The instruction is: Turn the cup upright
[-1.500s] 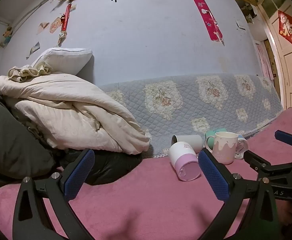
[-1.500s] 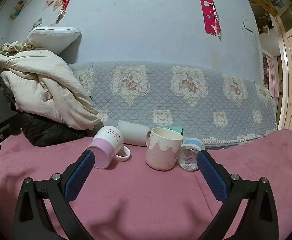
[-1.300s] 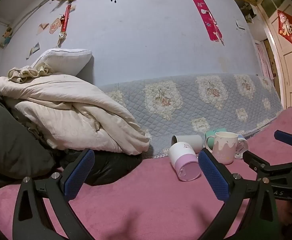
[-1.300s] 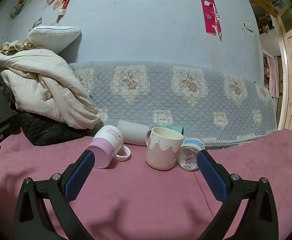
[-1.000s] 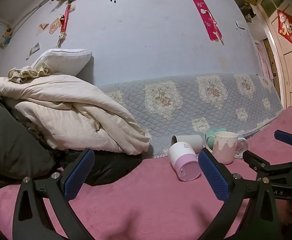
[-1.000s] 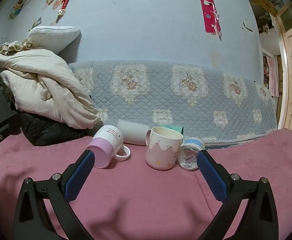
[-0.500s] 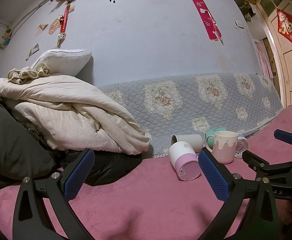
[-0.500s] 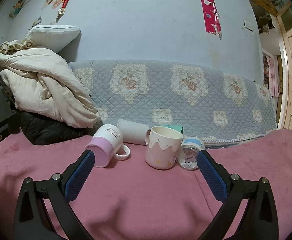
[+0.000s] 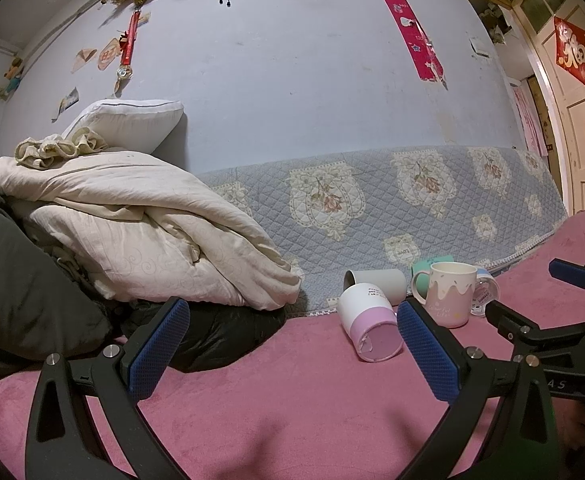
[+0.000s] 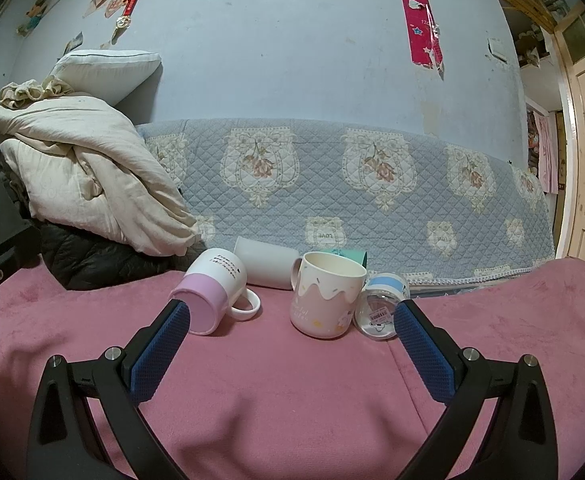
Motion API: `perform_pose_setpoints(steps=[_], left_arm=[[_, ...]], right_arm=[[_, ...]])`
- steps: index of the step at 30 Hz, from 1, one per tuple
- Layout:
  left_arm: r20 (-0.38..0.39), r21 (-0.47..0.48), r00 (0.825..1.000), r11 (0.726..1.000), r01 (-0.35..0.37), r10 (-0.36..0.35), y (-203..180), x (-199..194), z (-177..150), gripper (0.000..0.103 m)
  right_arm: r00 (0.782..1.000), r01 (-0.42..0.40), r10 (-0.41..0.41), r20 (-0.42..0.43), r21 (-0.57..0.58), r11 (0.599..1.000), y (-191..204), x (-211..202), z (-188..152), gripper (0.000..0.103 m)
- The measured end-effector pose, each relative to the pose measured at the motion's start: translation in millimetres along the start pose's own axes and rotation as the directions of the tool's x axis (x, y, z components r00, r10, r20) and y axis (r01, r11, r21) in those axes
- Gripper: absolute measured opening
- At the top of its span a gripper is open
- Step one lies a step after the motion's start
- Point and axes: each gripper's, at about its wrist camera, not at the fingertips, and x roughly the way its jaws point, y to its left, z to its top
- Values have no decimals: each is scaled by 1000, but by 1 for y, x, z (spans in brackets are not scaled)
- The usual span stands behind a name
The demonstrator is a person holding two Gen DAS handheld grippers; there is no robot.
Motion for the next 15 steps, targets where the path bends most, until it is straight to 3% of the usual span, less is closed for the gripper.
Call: perform_pose_setpoints(steps=[15], left_arm=[[-2, 5, 1000, 1000, 0, 0, -2, -2, 0, 103]], right_arm=[[1000, 1, -1, 2, 1, 1000, 0, 0, 0, 103]])
